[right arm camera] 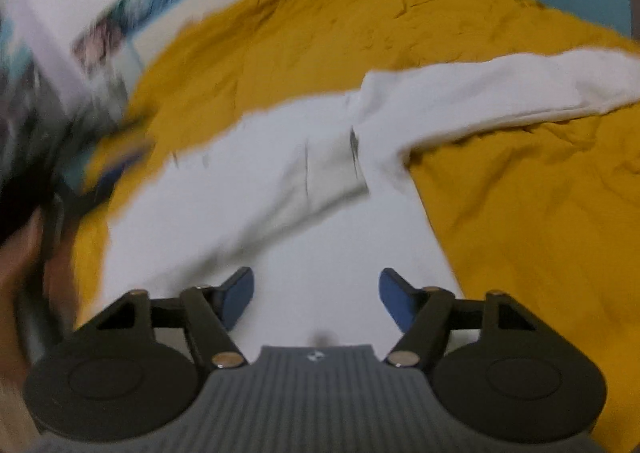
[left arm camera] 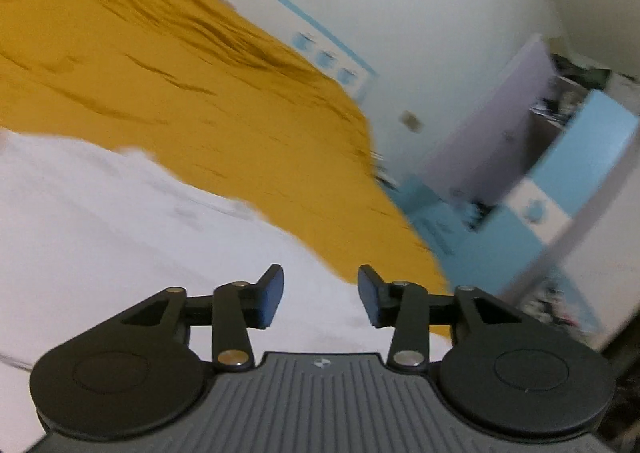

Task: Fold small clothes
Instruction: 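Fold the held sleeve across the sweatshirt body and release with the left gripper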

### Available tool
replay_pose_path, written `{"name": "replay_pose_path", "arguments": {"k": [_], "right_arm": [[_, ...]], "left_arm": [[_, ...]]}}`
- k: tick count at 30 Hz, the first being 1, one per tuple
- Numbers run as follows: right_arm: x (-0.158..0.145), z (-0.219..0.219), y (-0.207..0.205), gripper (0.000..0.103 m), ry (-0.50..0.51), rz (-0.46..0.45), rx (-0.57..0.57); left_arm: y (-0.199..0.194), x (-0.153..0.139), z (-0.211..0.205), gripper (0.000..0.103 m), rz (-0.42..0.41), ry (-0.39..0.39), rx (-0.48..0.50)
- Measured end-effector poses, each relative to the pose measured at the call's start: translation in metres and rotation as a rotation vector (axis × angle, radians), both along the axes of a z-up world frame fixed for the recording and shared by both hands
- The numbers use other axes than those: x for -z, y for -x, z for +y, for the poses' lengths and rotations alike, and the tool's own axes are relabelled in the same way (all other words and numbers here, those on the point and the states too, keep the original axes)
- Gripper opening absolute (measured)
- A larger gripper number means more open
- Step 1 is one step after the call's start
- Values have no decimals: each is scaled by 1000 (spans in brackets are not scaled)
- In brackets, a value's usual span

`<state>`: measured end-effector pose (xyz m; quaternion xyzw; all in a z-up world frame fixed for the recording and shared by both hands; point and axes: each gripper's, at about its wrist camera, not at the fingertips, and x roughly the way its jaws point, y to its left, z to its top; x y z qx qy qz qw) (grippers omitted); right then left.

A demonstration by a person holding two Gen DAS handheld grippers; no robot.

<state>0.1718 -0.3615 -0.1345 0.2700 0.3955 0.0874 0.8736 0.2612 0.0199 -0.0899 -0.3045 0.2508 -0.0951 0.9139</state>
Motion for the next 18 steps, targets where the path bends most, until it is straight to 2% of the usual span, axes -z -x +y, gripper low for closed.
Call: {"name": "replay_pose_path", "arguments": {"k": [1, 2, 3, 5, 6, 9, 10, 11, 14, 15, 16, 17, 18], "right_arm": [[5, -4, -12, 64, -53, 16, 31], [10, -4, -25, 59, -105, 28, 48], [17, -4, -41, 49, -149, 56, 60], [29, 2, -63, 45, -211, 79, 47], [36, 8, -74, 44, -210, 111, 71], [50, 18, -96, 44, -192, 166, 137], [54, 21, -101, 47, -192, 172, 154], [58, 22, -108, 53, -194, 174, 170], [66, 26, -120, 55, -221, 187, 237], [66, 28, -124, 51, -233, 182, 244], [65, 30, -126, 39, -234, 182, 232], [65, 32, -131, 0, -233, 189, 205], [63, 32, -131, 0, -232, 193, 208]], "left_arm": [[13, 4, 14, 50, 33, -17, -42], [19, 9, 30, 50, 69, -14, -81], [25, 15, 43, 50, 101, -8, -117], [35, 29, 67, 50, 162, -15, -177], [39, 35, 76, 50, 183, -24, -195], [43, 49, 83, 50, 225, -51, -201], [42, 54, 86, 50, 243, -50, -200], [46, 60, 90, 50, 255, -43, -198], [41, 71, 89, 50, 293, -46, -191], [40, 74, 89, 51, 300, -56, -198], [37, 79, 92, 55, 305, -68, -208], [37, 82, 93, 55, 311, -76, -216], [37, 86, 96, 55, 319, -74, -223]]}}
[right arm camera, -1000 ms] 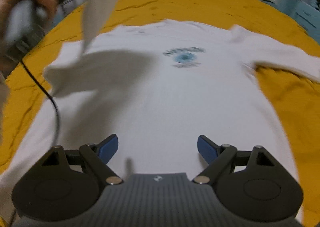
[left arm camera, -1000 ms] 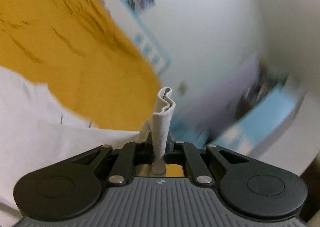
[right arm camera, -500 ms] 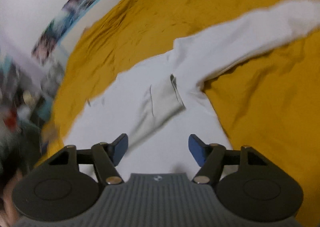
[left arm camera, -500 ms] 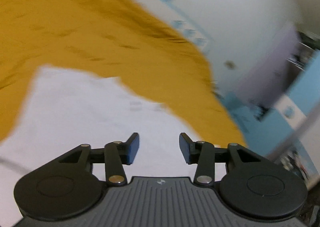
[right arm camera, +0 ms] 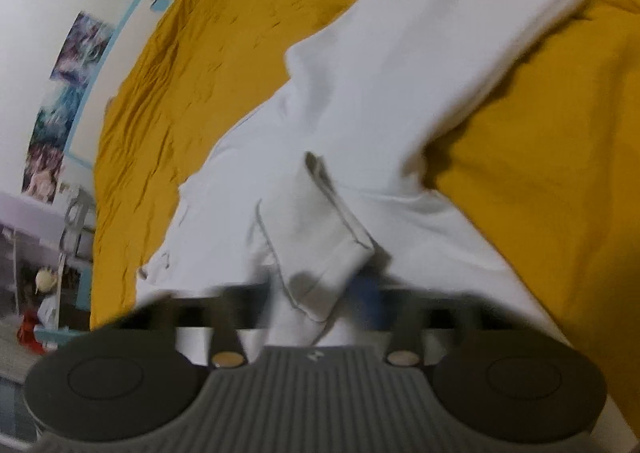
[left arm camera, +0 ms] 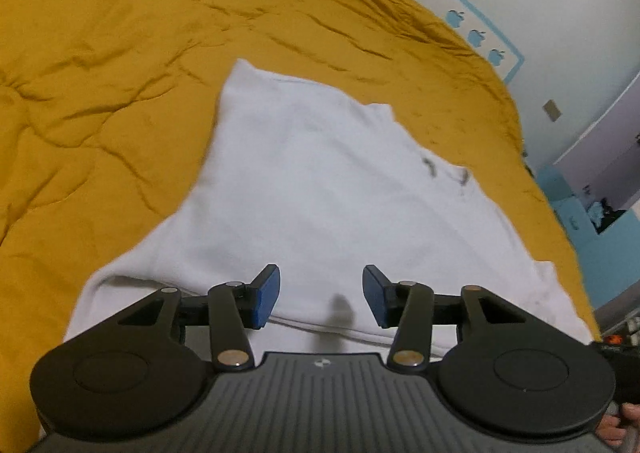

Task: Fold small clothes
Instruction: 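Fold the held sleeve across the sweatshirt body and release with the left gripper, then grasp the other sleeve cuff with the right gripper and lift it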

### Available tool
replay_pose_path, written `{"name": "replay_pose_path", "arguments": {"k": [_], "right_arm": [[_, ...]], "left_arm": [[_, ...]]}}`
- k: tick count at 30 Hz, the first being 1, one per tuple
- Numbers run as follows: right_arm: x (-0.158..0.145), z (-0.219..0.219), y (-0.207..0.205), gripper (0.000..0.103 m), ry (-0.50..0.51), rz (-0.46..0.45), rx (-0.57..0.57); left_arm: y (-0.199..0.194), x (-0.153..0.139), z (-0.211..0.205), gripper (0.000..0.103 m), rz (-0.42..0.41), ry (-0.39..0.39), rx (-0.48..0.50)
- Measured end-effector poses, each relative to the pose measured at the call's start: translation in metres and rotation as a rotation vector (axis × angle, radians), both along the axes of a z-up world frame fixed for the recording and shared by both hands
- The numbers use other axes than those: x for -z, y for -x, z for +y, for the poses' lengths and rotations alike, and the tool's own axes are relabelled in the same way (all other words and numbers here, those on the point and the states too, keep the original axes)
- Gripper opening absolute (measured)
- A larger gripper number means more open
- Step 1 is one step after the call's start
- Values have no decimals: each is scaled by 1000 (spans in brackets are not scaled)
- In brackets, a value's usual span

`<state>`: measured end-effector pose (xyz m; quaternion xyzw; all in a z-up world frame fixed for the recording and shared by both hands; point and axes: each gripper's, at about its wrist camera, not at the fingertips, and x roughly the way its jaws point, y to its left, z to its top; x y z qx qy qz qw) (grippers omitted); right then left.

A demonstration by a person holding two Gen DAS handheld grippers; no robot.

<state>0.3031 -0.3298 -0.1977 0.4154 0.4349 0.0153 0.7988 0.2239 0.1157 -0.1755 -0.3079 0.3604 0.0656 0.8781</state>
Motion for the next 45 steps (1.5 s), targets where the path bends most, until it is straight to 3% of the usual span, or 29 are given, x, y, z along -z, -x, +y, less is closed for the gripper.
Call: {"name": "replay_pose_path", "arguments": {"k": [5, 8, 10, 13, 15, 18, 23, 27, 33, 37, 42, 45], "right_arm": [[-11, -17, 23, 0, 24, -69, 33], [5, -21, 26, 0, 98, -8, 19], [12, -24, 27, 1, 73, -14, 8], [-2, -39, 35, 18, 61, -59, 10], [-21, -61, 49, 37, 78, -127, 39], [-47, -110, 67, 38, 123, -204, 108], [-66, -203, 86, 50, 194, -204, 320], [-54, -267, 85, 51, 187, -166, 493], [-15, -315, 64, 50, 120, -80, 649], [-6, -328, 51, 53, 63, -113, 731], [-7, -339, 36, 65, 87, -150, 758], [-4, -341, 31, 65, 81, -177, 775]], "left_arm": [[4, 3, 5, 55, 1, 6, 2], [4, -1, 0, 55, 23, -20, 1], [2, -10, -9, 55, 20, -21, 12], [-1, -27, -33, 56, -15, -11, 85], [-8, -37, -58, 56, -26, -18, 154], [-16, -50, -102, 60, -55, 2, 263], [-25, -54, -180, 73, -131, 31, 367], [-46, -36, -224, 73, -79, 55, 407], [-75, -9, -257, 73, 8, 54, 424], [-74, -1, -266, 74, 15, 15, 441], [-71, -4, -266, 76, 10, 0, 449], [-65, -15, -264, 72, -19, -20, 438]]}}
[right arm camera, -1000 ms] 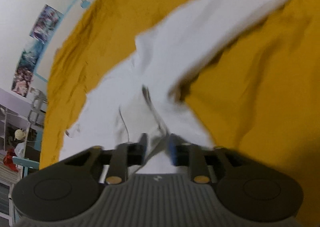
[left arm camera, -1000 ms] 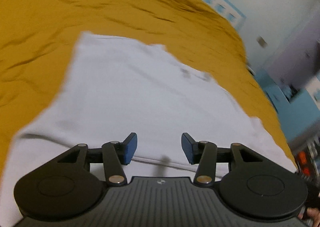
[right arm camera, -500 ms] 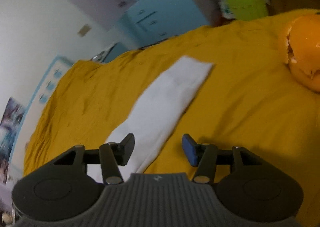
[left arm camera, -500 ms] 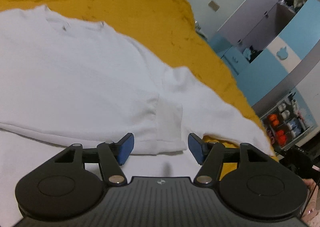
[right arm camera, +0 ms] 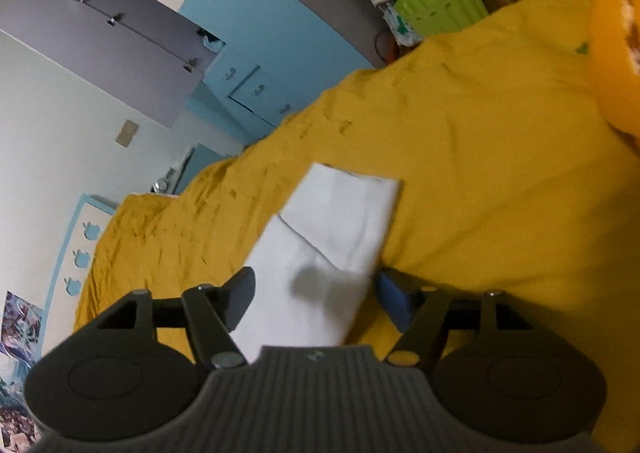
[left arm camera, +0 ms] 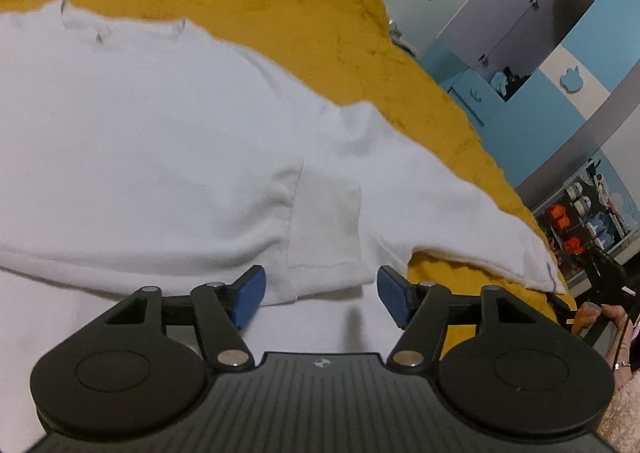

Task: Fold small clothes
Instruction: 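Grasp the other sleeve cuff with the right gripper and lift it, then lay the held sleeve across the body and open the right gripper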

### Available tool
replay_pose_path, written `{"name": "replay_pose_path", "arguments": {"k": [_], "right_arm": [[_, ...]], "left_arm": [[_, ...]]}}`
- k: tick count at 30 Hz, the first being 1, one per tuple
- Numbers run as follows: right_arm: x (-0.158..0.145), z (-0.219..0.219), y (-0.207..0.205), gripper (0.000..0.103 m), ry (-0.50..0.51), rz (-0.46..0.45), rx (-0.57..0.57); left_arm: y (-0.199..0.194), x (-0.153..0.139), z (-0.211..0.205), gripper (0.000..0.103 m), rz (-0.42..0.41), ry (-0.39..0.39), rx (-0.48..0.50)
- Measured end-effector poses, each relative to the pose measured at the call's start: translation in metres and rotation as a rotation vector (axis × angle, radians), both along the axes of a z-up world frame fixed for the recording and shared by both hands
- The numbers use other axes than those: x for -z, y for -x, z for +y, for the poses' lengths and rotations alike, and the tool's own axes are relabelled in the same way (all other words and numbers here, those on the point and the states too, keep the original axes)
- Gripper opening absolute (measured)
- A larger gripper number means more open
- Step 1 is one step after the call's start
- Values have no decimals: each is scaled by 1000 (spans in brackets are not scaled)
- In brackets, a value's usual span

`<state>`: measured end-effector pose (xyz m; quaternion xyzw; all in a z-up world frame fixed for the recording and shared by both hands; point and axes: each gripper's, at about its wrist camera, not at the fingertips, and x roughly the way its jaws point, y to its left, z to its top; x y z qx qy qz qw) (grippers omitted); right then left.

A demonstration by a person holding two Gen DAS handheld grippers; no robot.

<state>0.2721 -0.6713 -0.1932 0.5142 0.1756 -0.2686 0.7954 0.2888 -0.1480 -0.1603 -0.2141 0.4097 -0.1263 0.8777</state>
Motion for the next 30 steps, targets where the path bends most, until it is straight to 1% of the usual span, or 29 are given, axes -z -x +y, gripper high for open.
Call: {"name": "replay_pose_path", "arguments": {"k": [2, 5, 6, 7, 8, 9, 11, 12, 14, 18, 21, 23, 25, 27, 30], "right_arm": [[1, -3, -1, 65, -26, -23, 18], [5, -9, 4, 65, -49, -44, 28], [4, -10, 3, 58, -52, -42, 23], [4, -11, 3, 49, -49, -33, 15], [5, -11, 5, 22, -48, -22, 4], [4, -12, 6, 8, -55, -13, -8], [-2, -12, 9, 8, -62, -19, -4], [-8, -10, 9, 8, -45, -17, -6], [-21, -5, 9, 8, -9, -44, -27], [-69, 28, 3, 7, 99, -110, -130], [-107, 73, -7, 7, 141, -189, -240], [-133, 117, -13, 7, 168, -238, -305], [-154, 171, -20, 7, 176, -290, -391], [-168, 226, -25, 7, 171, -336, -484], [-173, 323, -33, 7, 111, -412, -688]], "left_arm": [[9, -13, 1, 71, -34, -39, -13], [25, -30, 8, 71, -76, -31, -10], [32, -36, 11, 71, -86, -31, -13], [38, -40, 14, 71, -94, -31, -14], [44, -44, 17, 71, -101, -33, -14], [50, -48, 20, 71, -105, -43, -19], [61, -52, 27, 71, -113, -78, -31], [66, -52, 32, 71, -109, -82, -47], [74, -51, 44, 71, -93, -51, -79], [94, -51, 74, 71, -72, 9, -146], [112, -56, 98, 71, -80, 49, -192], [122, -59, 115, 71, -81, 71, -221], [132, -60, 134, 71, -82, 102, -263], [142, -60, 153, 71, -87, 131, -299], [158, -60, 182, 71, -110, 152, -365]]}}
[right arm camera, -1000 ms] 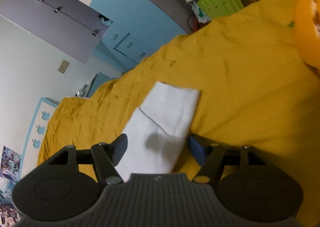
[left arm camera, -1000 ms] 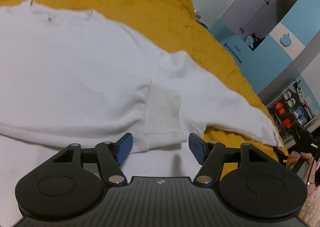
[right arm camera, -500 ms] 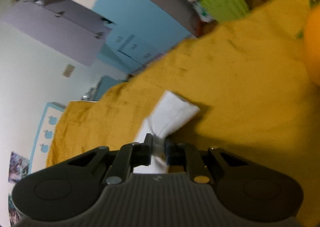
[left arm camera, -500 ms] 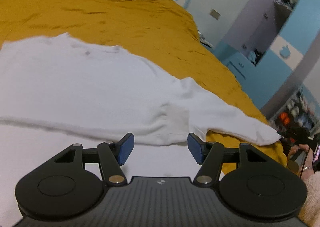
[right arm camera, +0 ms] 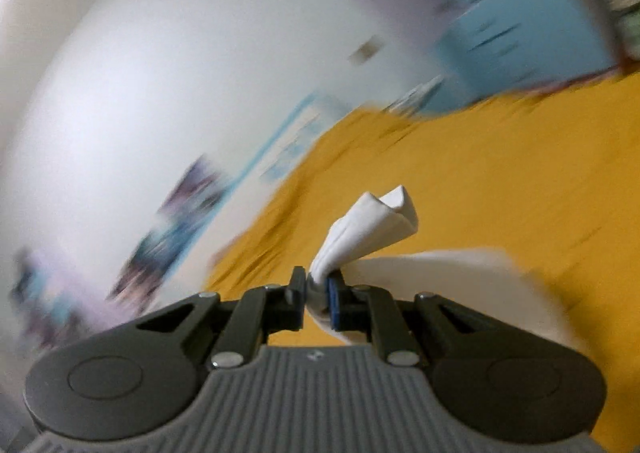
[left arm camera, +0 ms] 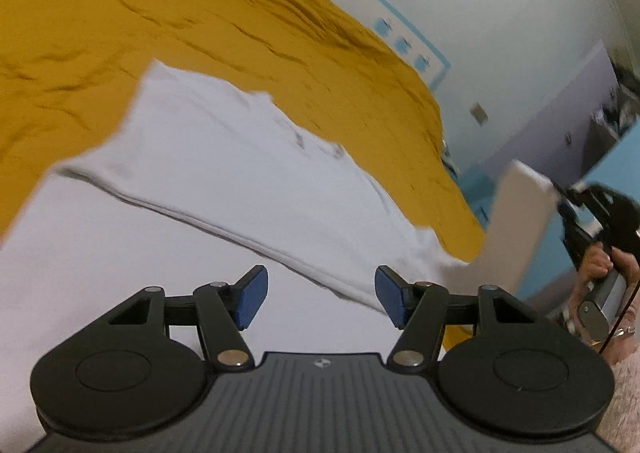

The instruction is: Fold small clothes

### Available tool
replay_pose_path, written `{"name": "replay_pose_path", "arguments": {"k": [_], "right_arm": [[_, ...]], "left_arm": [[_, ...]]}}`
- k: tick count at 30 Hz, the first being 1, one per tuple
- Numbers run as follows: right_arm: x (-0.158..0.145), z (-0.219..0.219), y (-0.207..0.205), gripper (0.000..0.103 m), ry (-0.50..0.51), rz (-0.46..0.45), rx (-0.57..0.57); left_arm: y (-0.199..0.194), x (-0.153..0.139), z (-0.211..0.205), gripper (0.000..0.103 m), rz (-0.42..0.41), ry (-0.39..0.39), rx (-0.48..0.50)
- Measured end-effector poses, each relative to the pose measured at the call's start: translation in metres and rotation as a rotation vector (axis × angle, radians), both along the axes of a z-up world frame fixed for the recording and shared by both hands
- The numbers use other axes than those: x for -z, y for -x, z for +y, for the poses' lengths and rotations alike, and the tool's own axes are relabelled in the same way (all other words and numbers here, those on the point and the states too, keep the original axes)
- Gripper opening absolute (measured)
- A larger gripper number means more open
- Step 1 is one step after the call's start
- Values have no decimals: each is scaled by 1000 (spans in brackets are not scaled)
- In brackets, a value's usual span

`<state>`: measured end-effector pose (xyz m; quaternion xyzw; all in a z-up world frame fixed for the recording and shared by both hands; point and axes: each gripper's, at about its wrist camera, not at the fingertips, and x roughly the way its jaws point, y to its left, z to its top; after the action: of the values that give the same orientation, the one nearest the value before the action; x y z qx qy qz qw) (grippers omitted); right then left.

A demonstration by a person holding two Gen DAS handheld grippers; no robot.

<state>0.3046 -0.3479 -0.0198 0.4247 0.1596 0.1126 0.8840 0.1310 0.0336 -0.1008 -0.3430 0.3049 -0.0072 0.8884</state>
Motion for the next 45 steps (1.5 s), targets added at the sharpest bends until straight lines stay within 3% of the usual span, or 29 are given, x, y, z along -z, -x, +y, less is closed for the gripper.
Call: {"name": "replay_pose_path", "arguments": {"k": [5, 7, 8, 9, 10, 11, 12, 13, 15, 19, 23, 26, 29, 31, 34, 36, 39, 42, 45], "right_arm": [[31, 146, 1, 9, 49, 35, -256], [57, 200, 1, 25, 89, 59, -375], [71, 225, 0, 57, 140, 83, -434], [83, 242, 2, 69, 199, 124, -460], [95, 257, 2, 65, 265, 198, -494], [105, 260, 3, 51, 276, 247, -539], [110, 257, 6, 45, 250, 266, -555], [114, 243, 10, 46, 204, 272, -544], [110, 214, 17, 57, 185, 273, -497], [98, 136, 33, 58, 253, 254, -388], [90, 72, 24, 64, 404, 213, -260], [96, 48, 14, 64, 453, 177, -235], [111, 37, 4, 63, 492, 225, -239], [116, 25, 4, 62, 484, 247, -213], [123, 8, 10, 63, 374, 266, -213], [132, -2, 19, 63, 282, 286, -208], [134, -8, 25, 64, 263, 293, -187], [134, -10, 32, 64, 248, 299, -179], [136, -8, 32, 64, 217, 310, -189]], "left_arm": [[20, 3, 48, 71, 11, 45, -110], [25, 4, 59, 71, 14, 55, -138], [26, 4, 63, 71, 10, 62, -156], [27, 4, 67, 71, -1, 76, -171], [27, 4, 70, 71, -13, 90, -179], [25, 4, 73, 71, -22, 102, -184], [21, 4, 75, 71, -29, 109, -185], [17, 6, 77, 72, -32, 113, -184], [0, 12, 80, 72, -26, 120, -182], [-26, 27, 89, 72, -7, 168, -214], [-69, 30, 78, 73, -7, 136, -159], [-99, 38, 70, 73, 22, 111, -118], [-116, 53, 66, 73, 86, 133, -101], [-115, 59, 67, 73, 127, 122, -125], [-95, 62, 77, 73, 80, 163, -164], [-77, 66, 86, 73, 67, 215, -228], [-61, 76, 90, 73, 70, 305, -285], [-62, 79, 82, 73, 104, 255, -279], [-67, 85, 79, 73, 102, 286, -295]]}}
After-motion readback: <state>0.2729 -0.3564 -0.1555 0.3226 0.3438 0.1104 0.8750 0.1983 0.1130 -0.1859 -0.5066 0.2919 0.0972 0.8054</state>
